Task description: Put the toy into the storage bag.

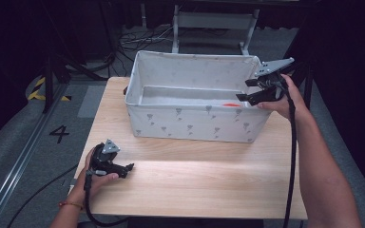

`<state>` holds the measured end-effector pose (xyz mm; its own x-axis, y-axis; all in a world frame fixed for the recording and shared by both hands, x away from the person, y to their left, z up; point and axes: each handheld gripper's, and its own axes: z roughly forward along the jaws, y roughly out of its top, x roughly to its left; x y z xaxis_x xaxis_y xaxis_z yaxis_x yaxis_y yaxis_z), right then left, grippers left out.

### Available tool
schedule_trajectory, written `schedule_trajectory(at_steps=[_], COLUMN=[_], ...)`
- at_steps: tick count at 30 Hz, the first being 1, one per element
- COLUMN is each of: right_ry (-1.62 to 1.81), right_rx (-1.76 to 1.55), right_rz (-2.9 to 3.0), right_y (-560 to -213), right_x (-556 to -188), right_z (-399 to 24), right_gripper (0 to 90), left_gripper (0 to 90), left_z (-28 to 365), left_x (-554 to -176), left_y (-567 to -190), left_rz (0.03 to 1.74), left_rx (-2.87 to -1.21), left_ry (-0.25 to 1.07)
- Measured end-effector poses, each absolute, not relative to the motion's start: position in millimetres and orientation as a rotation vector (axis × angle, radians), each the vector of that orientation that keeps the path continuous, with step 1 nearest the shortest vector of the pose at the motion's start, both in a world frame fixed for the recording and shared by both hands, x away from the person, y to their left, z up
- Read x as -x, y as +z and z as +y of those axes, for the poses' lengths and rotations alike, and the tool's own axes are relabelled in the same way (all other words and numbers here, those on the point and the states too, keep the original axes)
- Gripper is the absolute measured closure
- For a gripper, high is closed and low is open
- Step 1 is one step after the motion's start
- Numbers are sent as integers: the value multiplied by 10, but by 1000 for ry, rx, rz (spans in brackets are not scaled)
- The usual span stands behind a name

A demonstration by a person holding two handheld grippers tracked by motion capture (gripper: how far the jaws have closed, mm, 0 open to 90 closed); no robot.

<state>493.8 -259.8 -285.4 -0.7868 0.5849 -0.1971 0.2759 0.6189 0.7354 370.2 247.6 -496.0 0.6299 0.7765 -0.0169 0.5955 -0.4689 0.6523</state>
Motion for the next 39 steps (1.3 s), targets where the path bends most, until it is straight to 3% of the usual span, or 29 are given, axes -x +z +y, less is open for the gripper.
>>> schedule_trajectory(at_steps=[12, 39], right_ry=[1003, 842], right_rx=[-728, -800], right_rz=[2331, 2164], right_y=[-2790, -3211], right_x=[-4594, -3849], right_z=[-2675, -3161], right_gripper=[234, 169], left_gripper=[5, 5], left_z=[2476, 2471], left_x=[-3702, -3700], left_y=[-4960, -4960], left_rz=[1067, 1076], left_rx=[-2224, -2222], left_ry=[374, 377])
